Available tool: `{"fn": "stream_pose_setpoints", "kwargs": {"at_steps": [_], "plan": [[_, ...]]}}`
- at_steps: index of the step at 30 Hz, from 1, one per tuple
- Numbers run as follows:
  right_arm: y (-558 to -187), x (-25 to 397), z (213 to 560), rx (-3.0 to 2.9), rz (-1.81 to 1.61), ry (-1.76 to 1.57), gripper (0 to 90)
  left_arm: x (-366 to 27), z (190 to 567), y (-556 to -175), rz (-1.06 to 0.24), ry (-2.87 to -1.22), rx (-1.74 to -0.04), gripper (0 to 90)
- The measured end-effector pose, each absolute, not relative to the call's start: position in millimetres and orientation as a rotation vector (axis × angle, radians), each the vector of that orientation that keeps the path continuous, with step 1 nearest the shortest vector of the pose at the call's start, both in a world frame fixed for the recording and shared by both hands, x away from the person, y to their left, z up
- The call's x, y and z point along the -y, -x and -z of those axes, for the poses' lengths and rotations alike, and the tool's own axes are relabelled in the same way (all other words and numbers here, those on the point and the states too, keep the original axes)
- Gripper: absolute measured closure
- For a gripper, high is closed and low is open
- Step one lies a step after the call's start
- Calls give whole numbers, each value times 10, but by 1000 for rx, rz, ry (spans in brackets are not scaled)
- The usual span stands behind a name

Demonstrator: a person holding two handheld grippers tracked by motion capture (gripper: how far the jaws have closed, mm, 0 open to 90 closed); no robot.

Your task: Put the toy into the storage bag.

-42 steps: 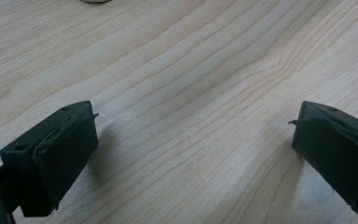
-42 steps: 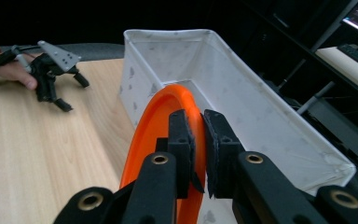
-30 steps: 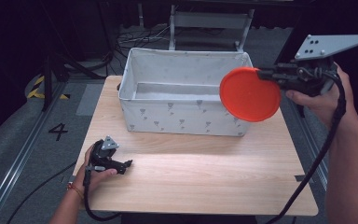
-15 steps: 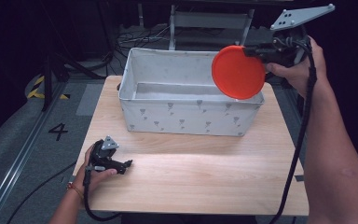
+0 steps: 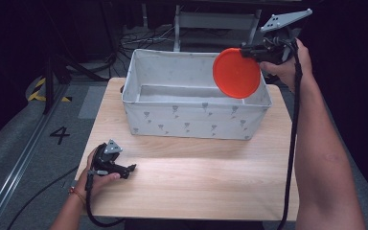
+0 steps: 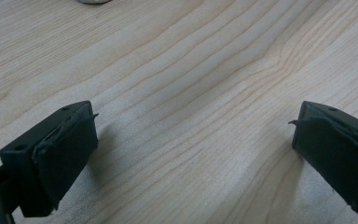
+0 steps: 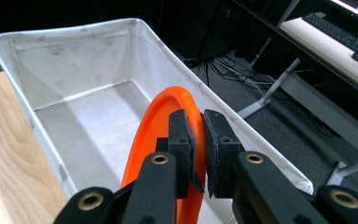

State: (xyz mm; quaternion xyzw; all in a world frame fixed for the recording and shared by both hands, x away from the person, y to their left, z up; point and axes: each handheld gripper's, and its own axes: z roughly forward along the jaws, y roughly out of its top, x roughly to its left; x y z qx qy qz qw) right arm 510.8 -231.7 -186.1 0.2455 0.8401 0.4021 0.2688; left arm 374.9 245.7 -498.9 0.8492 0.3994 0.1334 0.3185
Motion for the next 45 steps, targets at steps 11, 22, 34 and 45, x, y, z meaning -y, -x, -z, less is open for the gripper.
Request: {"fn": "stream_pose_setpoints", "kwargs": {"at_steps": [11, 22, 34, 45], "plan": [[-5262, 2311, 2150, -2363, -974, -650, 822, -2460, 4987, -3750, -355, -2239, -1046, 4], [-5292, 2336, 2367, -2432, -963, -562, 822, -2459, 4990, -3750, -357, -2236, -1047, 4], [-5382, 2274, 2692, -2586, -835, -507, 821, -2461, 4988, -3752, -363, -2239, -1042, 4], [-5354, 2248, 2878, -2733, -680, -445, 818, -2460, 4990, -3750, -357, -2236, -1046, 4]]}}
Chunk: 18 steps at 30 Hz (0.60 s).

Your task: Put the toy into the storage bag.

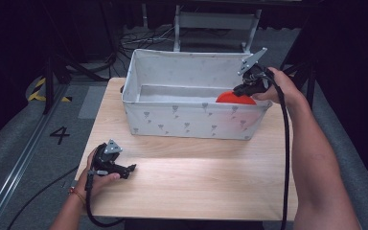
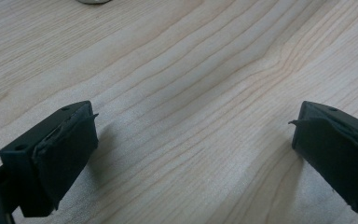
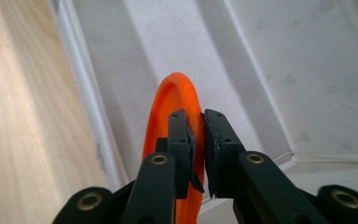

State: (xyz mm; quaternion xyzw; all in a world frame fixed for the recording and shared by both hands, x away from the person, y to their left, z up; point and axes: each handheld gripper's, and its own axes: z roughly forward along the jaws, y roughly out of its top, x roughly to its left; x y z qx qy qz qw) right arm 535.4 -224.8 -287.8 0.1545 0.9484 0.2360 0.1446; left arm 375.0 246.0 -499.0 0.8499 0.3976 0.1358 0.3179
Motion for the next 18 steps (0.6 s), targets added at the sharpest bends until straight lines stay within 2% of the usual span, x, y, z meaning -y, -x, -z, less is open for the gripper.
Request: {"fn": "stream_pose_setpoints", "kwargs": {"at_steps": [18], "plan": [[-5403, 2156, 3063, -2920, -522, -385, 807, -2460, 4988, -3751, -356, -2239, -1046, 4]]}}
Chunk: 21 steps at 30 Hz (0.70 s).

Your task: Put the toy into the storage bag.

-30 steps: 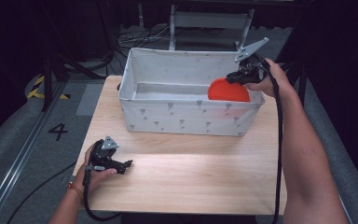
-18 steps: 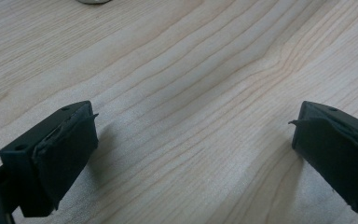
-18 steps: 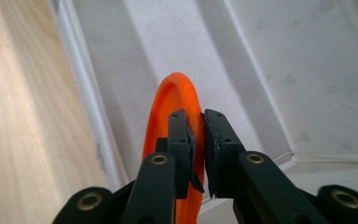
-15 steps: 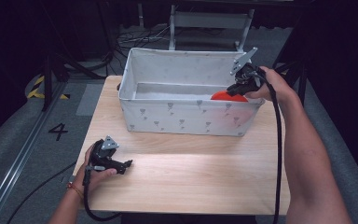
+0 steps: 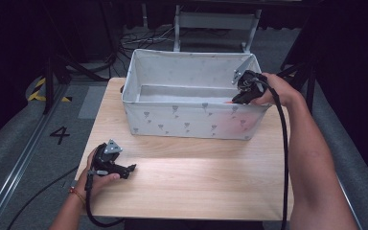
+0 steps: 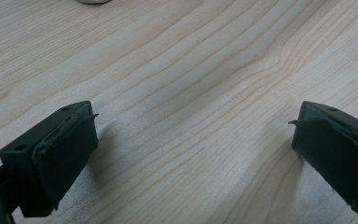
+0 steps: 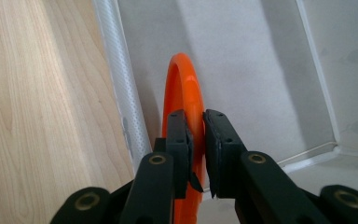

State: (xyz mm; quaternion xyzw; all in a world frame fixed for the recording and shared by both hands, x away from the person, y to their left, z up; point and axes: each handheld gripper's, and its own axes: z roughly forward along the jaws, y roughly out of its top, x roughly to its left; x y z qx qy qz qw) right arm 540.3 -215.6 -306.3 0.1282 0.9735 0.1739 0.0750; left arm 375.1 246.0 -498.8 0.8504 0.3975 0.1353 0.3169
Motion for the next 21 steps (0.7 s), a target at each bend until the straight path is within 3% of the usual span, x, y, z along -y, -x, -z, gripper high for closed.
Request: {"fn": "stream_pose_setpoints", "kwargs": {"at_steps": [14, 21], "plan": [[-5479, 2223, 3149, -2953, -360, -453, 797, -2460, 4990, -3751, -358, -2236, -1046, 4], [-5414, 2332, 3077, -2892, -441, -492, 705, -2458, 4990, -3749, -356, -2235, -1048, 4]]}}
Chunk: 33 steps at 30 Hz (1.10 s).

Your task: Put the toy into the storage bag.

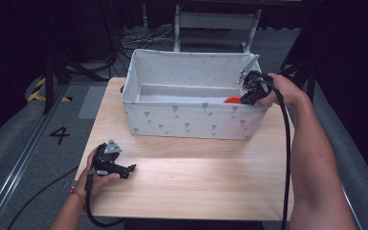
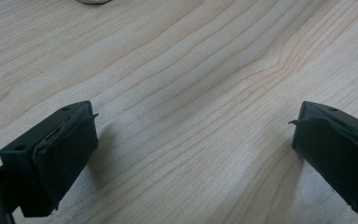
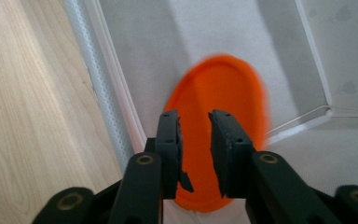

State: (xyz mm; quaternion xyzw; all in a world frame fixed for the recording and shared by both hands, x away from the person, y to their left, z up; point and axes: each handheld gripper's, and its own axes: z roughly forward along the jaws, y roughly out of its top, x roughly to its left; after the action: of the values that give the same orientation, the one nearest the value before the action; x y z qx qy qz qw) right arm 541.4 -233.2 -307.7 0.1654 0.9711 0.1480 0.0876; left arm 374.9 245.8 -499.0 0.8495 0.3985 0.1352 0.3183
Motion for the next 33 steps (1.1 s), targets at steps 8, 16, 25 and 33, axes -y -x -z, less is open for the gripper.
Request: {"fn": "stream_pose_setpoints", "kwargs": {"at_steps": [8, 16, 25, 33], "plan": [[-5300, 2373, 2982, -2761, -577, -519, 558, -2459, 4990, -3750, -358, -2236, -1047, 5], [-5198, 2376, 2889, -2666, -635, -571, 441, -2462, 4989, -3753, -370, -2238, -1041, 5], [-5032, 2390, 2720, -2498, -836, -664, 287, -2459, 4990, -3750, -369, -2234, -1047, 5], [-4868, 2458, 2606, -2393, -943, -698, 281, -2459, 4990, -3750, -369, -2234, -1046, 5]]}}
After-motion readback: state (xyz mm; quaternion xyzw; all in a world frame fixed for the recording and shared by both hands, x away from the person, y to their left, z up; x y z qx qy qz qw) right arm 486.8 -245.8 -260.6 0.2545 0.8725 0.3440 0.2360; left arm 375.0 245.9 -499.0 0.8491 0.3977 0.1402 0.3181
